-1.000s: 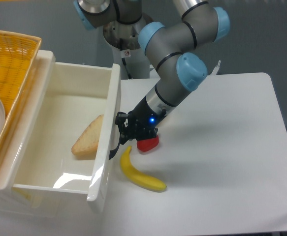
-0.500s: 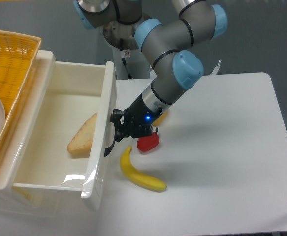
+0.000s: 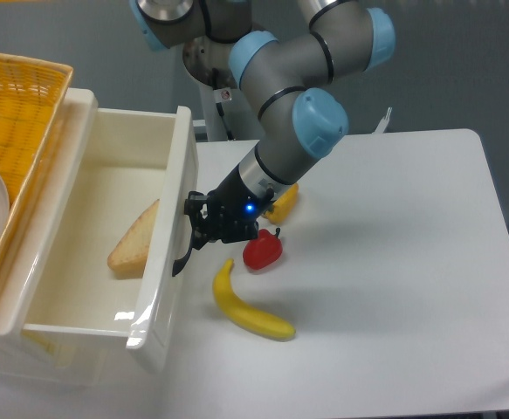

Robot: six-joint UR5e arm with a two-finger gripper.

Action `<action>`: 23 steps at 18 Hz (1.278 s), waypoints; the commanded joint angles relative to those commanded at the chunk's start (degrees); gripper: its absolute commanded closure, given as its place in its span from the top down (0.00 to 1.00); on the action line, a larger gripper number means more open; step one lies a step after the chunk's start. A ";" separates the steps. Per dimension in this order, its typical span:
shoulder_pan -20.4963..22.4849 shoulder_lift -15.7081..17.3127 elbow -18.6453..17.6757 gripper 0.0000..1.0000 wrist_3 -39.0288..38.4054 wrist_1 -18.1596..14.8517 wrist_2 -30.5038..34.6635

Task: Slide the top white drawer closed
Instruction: 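Push the drawer front with the gripper into the cabinet until closed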

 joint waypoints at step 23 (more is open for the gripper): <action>-5.36 0.79 -0.18 0.03 -4.04 0.35 -0.62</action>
